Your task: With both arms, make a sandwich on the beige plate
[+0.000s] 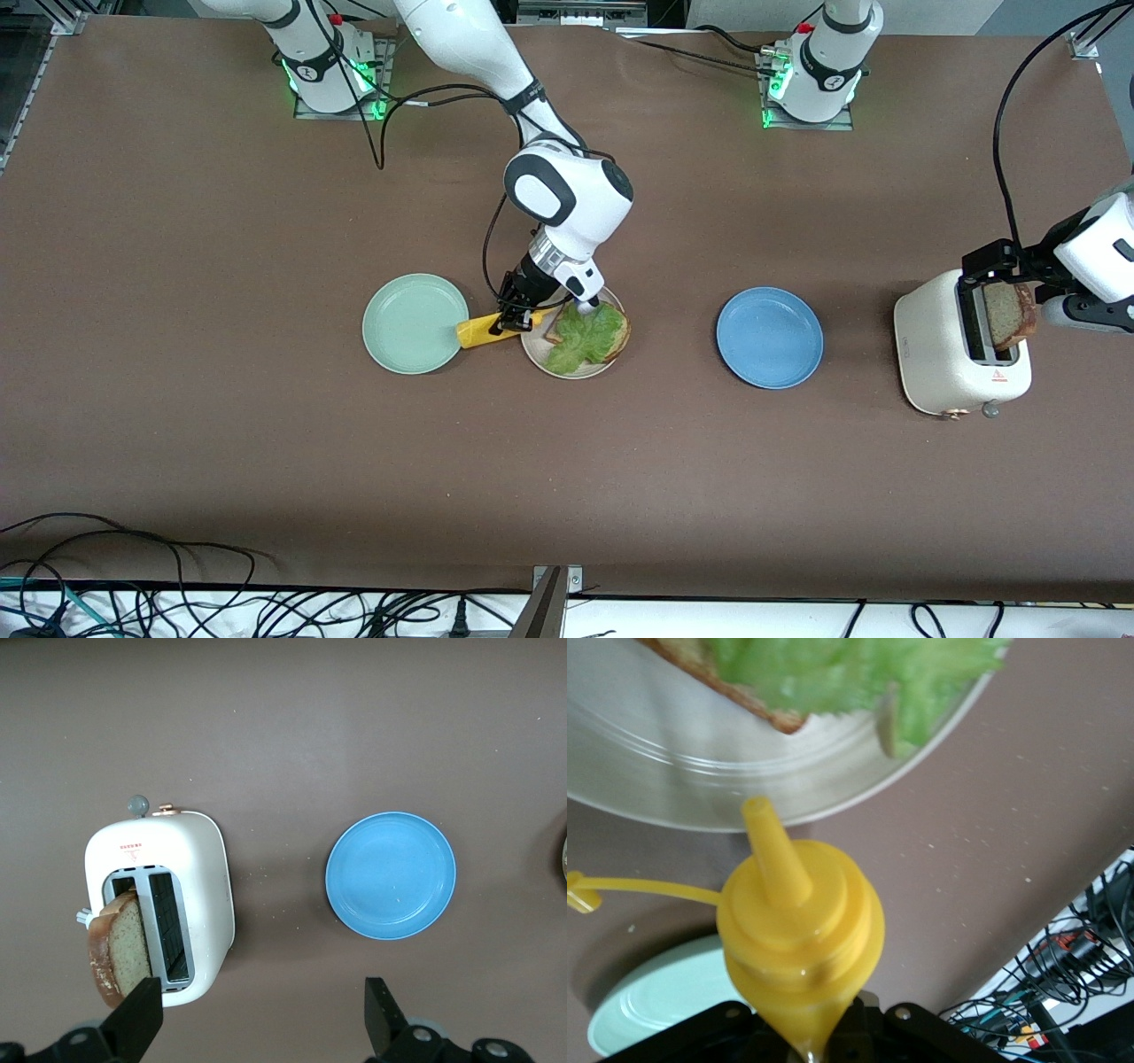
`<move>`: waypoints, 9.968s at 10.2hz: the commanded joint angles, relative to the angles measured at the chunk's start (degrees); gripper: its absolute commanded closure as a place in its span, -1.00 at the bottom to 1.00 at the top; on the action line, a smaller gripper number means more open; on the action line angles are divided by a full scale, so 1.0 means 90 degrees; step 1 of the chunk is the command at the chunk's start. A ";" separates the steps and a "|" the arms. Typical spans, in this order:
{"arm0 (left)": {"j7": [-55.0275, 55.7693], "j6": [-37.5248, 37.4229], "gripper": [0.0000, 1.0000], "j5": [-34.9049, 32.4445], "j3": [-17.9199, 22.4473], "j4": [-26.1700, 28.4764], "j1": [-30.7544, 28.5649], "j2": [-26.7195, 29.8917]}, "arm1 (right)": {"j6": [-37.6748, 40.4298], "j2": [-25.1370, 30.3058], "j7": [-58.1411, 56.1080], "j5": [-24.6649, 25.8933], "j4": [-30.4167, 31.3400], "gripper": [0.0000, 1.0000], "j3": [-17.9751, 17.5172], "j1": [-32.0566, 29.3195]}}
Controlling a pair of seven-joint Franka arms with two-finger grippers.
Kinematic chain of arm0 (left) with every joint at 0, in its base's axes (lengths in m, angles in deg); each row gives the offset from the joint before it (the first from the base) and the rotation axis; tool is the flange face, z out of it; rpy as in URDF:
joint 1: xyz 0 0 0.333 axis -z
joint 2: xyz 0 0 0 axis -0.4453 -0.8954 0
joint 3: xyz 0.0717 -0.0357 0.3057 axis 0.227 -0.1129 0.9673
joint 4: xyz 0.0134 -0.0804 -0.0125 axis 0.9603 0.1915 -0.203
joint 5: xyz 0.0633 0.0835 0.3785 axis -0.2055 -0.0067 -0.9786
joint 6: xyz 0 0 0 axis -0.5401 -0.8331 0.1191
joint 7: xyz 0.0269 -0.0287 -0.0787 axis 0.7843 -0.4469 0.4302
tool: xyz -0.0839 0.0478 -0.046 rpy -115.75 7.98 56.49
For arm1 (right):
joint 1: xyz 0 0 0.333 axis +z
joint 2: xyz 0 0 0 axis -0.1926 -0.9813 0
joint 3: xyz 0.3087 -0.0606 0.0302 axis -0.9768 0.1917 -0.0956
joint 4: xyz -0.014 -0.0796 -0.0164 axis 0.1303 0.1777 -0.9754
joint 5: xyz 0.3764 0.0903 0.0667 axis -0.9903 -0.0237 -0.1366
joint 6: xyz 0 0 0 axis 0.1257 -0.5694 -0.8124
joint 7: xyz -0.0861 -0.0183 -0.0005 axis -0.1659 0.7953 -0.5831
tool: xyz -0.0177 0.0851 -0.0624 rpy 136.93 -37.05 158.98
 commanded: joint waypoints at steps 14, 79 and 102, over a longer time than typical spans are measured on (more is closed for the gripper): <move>-0.1378 0.3024 -1.00 -0.0568 -0.0020 0.2535 -0.1667 -0.0209 | -0.1415 0.4502 -0.4461 -0.3774 0.4141 1.00 0.1191 -0.1931; 0.2021 0.0878 -1.00 -0.0379 -0.1358 0.0046 0.0502 -0.0875 | 0.0695 0.3029 0.0551 -0.5107 0.1438 -1.00 0.3557 -0.2178; 0.1044 -0.0168 -1.00 0.0311 0.1542 0.1071 0.2004 0.1793 | 0.0655 0.3955 0.2940 -0.3138 0.1311 -1.00 -0.0678 -0.5018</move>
